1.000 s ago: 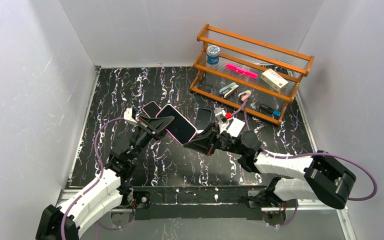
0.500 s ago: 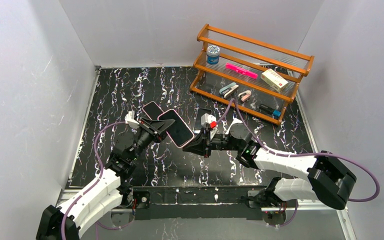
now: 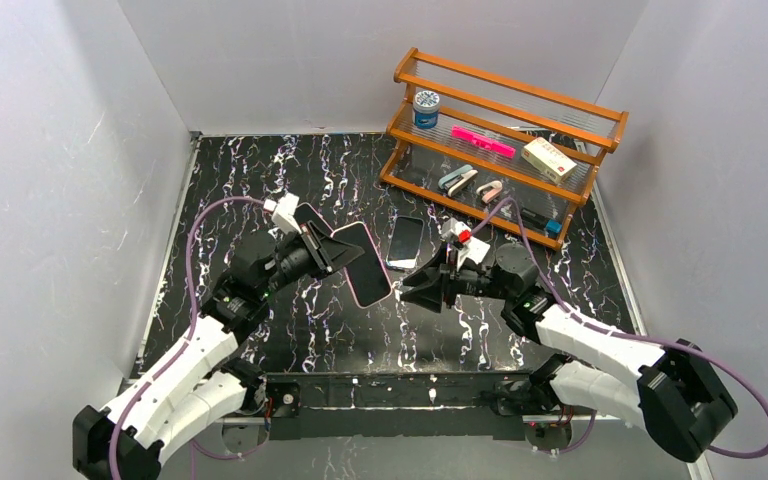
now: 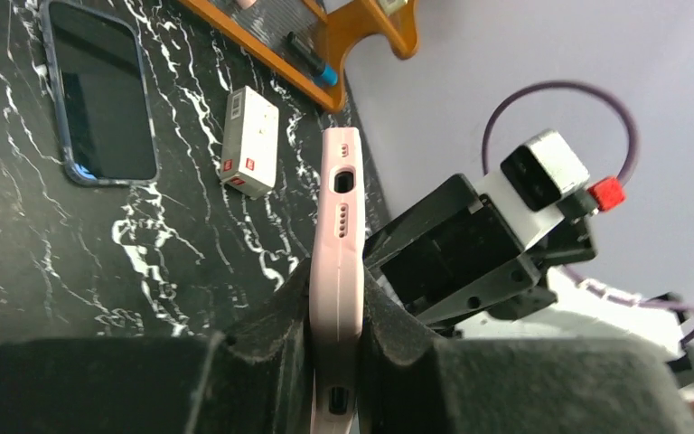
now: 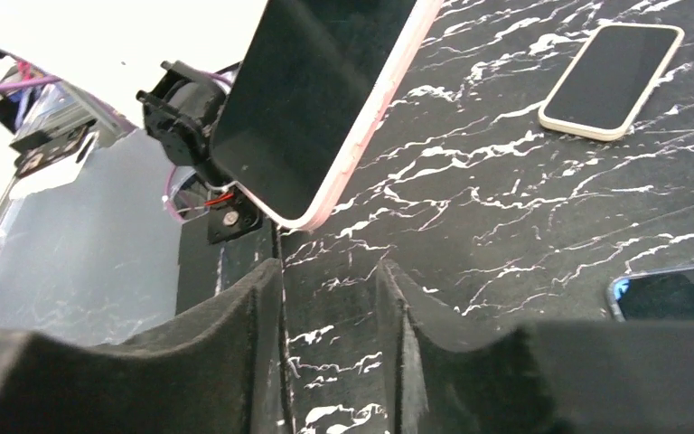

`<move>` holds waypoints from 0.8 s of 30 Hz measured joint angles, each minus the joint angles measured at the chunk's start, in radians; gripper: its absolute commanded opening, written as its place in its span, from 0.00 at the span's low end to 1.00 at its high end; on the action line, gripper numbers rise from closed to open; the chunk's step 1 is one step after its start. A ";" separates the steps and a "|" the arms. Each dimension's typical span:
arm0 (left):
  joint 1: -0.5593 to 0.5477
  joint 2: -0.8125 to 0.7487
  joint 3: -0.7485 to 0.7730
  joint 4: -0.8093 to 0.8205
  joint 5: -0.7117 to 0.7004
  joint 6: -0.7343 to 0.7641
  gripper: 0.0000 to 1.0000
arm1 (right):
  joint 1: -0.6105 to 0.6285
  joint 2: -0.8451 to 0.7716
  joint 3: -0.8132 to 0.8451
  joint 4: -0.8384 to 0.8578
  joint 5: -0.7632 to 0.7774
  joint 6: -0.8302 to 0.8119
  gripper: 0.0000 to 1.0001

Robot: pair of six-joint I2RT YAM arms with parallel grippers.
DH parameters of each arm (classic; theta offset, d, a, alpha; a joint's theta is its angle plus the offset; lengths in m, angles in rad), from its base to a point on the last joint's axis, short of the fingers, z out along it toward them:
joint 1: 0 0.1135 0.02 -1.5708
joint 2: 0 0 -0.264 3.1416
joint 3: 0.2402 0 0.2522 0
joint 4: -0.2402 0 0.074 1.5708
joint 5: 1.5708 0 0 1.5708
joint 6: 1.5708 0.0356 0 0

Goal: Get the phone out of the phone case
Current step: Remove the phone case from the phone.

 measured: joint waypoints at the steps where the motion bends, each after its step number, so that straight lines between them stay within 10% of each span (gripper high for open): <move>1: 0.000 0.006 0.024 -0.030 0.015 0.044 0.00 | -0.010 -0.008 0.000 -0.013 -0.021 0.006 0.58; 24: 0.000 0.063 0.095 -0.030 0.315 0.240 0.00 | 0.014 0.169 0.179 -0.095 -0.345 0.064 0.58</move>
